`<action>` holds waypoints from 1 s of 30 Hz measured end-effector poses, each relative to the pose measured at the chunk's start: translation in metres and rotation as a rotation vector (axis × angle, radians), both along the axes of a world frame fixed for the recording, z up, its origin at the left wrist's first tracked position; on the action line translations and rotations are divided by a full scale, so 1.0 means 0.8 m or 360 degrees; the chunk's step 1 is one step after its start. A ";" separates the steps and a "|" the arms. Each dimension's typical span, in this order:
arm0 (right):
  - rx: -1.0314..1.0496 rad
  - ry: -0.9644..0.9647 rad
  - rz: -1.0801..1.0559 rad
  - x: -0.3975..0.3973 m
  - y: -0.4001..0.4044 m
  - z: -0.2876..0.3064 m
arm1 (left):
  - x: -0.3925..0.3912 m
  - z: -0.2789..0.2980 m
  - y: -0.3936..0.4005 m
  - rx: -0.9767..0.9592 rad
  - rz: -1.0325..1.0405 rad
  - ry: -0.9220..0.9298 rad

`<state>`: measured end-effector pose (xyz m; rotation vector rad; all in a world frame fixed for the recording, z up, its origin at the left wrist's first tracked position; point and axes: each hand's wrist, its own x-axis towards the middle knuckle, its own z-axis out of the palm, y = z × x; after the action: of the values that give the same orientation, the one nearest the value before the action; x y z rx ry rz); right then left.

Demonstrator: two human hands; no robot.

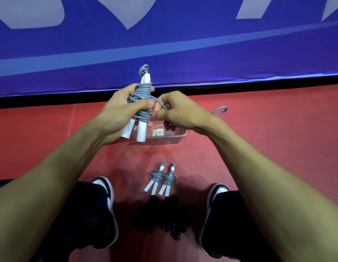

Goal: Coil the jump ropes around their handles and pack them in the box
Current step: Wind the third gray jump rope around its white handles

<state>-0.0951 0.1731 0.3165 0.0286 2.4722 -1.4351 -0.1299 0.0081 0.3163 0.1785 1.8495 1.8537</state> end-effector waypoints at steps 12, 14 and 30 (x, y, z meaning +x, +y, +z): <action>0.0014 -0.0039 -0.0094 0.000 -0.003 0.005 | -0.003 -0.001 -0.004 0.0116 -0.0155 -0.0124; 0.0034 -0.0033 -0.0116 -0.001 -0.001 0.004 | -0.004 -0.001 -0.004 0.0194 -0.0172 -0.0152; 0.0013 -0.0031 0.0038 -0.004 -0.003 -0.005 | 0.000 -0.002 0.001 -0.0141 0.0059 0.0090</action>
<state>-0.0981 0.1710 0.3123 0.0145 2.4543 -1.4081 -0.1301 0.0091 0.3145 0.1685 1.9815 1.8041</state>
